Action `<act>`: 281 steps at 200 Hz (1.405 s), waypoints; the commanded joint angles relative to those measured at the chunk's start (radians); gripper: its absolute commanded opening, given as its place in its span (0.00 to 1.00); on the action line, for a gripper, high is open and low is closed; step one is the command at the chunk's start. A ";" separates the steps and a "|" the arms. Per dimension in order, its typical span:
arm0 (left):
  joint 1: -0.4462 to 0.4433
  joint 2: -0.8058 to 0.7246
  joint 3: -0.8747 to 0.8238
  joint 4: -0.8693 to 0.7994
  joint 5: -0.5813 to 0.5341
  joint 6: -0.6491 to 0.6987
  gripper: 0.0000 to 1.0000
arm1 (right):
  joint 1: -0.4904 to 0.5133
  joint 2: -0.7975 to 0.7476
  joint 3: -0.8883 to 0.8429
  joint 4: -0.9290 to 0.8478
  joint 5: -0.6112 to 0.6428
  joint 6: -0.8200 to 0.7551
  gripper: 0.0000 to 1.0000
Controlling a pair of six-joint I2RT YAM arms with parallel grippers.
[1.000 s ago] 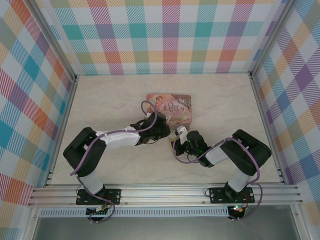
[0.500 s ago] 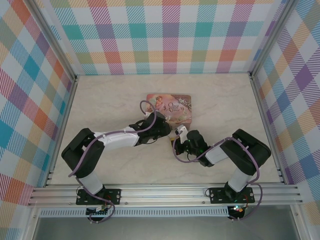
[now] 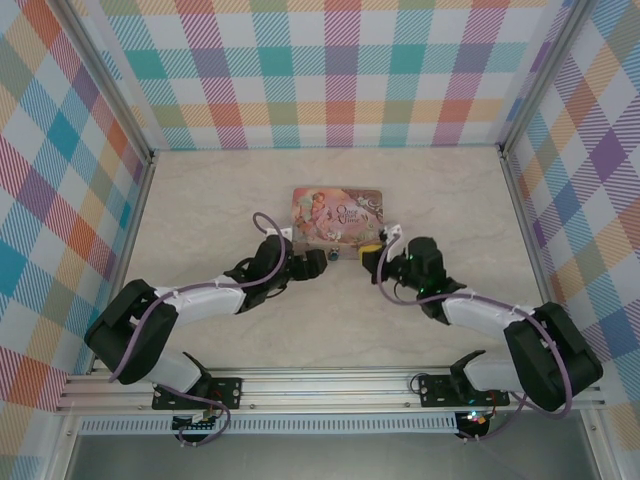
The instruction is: Unlock the padlock with the key
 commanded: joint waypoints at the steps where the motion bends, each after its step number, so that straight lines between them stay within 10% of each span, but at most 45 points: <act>1: 0.033 -0.011 -0.010 0.143 0.134 0.064 0.87 | -0.090 0.066 0.102 -0.029 -0.206 0.073 0.04; 82: 0.064 0.073 -0.012 0.241 0.232 0.067 0.90 | -0.136 0.461 0.370 0.008 -0.300 0.169 0.02; 149: 0.066 0.129 -0.028 0.329 0.243 0.148 0.92 | -0.129 0.464 0.345 -0.233 -0.209 0.156 0.02; 281: 0.078 0.330 0.008 0.455 0.430 0.244 0.90 | -0.041 0.462 0.239 -0.167 -0.170 0.241 0.02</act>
